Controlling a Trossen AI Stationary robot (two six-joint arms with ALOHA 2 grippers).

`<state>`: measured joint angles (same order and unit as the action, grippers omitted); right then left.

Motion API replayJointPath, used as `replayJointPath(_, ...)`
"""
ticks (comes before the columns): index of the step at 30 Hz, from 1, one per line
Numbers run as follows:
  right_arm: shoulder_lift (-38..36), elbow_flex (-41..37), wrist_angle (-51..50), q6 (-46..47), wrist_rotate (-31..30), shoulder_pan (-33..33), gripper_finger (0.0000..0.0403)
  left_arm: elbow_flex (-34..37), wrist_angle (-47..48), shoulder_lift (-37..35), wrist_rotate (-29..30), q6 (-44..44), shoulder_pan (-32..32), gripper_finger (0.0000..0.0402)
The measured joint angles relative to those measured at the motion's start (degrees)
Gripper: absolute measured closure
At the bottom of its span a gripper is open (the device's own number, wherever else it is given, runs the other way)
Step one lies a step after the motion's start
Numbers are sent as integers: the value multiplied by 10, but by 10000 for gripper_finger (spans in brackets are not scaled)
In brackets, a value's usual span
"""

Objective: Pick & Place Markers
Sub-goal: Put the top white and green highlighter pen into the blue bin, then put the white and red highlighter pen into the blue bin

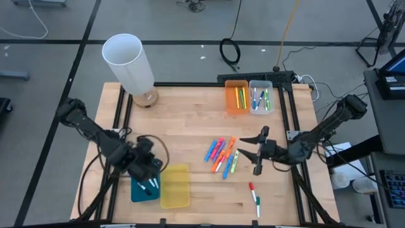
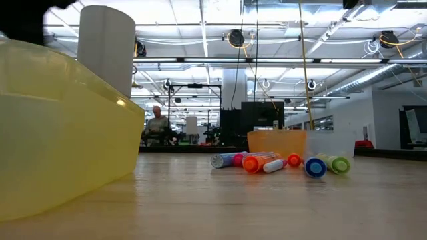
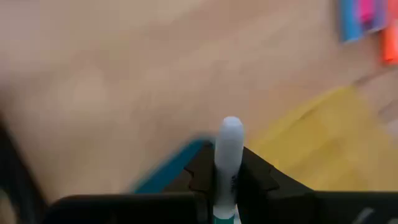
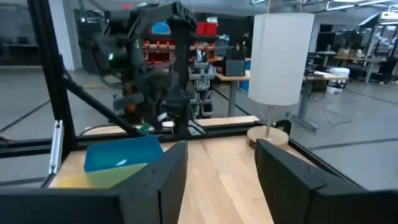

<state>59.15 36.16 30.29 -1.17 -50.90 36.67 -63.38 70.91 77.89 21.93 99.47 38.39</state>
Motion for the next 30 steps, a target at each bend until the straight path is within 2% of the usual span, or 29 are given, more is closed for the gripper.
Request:
replayJointPath(3,-11,0,-16,-12,0,8,234,15,-11,8,-45,100,39,366)
replayJointPath(7,-11,0,-28,-23,1,13,238,27,-66,28,-69,164,77,366)
replayJointPath(16,-12,0,-28,-59,6,15,231,28,-130,68,-66,192,114,293)
replayJointPath(20,-12,0,-35,-96,45,18,230,28,-146,73,-64,191,119,269)
replayJointPath(23,-12,0,-35,-114,87,17,231,28,-174,73,-25,135,120,258)
replayJointPath(26,-12,0,-35,-115,120,24,229,28,-240,73,73,8,124,254)
replayJointPath(28,-10,1,-38,-102,120,43,225,28,-314,73,131,-125,122,255)
replayJointPath(30,3,4,-41,-92,118,72,218,28,-415,73,173,-301,117,254)
